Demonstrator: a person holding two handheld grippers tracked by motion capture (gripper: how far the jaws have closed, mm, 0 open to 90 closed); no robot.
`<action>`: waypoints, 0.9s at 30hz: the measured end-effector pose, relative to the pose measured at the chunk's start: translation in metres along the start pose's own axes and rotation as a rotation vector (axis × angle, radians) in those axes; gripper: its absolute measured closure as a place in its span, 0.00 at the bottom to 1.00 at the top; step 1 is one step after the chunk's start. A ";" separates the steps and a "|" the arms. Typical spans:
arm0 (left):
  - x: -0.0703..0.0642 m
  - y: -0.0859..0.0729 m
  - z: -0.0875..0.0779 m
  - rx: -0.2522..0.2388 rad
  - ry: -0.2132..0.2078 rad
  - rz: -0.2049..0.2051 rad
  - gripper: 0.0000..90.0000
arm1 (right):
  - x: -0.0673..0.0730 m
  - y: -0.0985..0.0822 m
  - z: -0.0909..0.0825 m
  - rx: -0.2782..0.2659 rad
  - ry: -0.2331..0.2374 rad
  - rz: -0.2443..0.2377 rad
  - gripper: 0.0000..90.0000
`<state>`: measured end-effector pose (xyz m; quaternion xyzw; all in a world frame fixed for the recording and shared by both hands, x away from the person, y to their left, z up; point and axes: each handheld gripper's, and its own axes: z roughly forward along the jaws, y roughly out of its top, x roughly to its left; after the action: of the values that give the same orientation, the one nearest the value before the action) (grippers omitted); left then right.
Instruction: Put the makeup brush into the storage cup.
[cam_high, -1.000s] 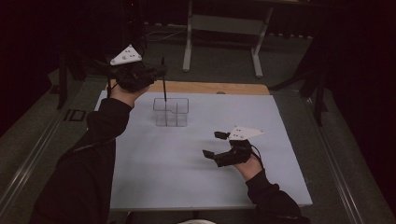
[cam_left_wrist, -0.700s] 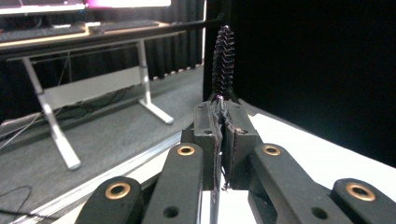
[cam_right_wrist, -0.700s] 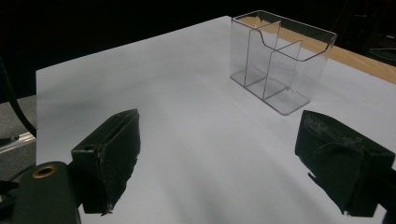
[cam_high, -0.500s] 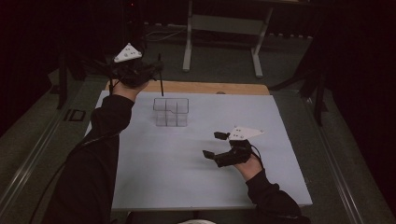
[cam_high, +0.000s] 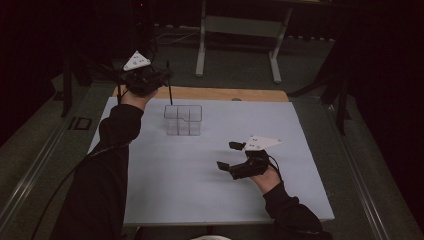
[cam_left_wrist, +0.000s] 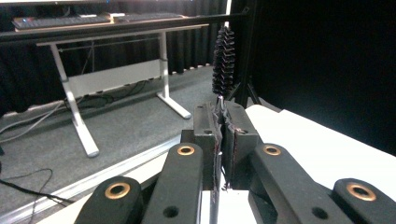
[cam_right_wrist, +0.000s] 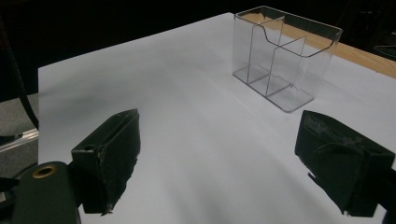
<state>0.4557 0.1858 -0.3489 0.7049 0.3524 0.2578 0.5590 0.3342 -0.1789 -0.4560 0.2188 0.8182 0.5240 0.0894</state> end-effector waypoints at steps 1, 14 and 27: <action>0.000 -0.001 0.001 0.003 0.004 0.004 0.95 | 0.000 0.000 0.000 0.001 0.001 0.001 0.16; 0.004 -0.016 0.009 0.021 0.028 -0.009 0.95 | 0.000 0.000 -0.001 0.000 0.006 0.003 0.16; 0.005 -0.026 0.014 0.036 0.051 -0.035 0.84 | 0.000 0.000 0.000 0.005 0.014 0.003 0.16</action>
<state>0.4644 0.1845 -0.3776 0.7017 0.3834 0.2598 0.5415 0.3336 -0.1792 -0.4561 0.2164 0.8199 0.5236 0.0824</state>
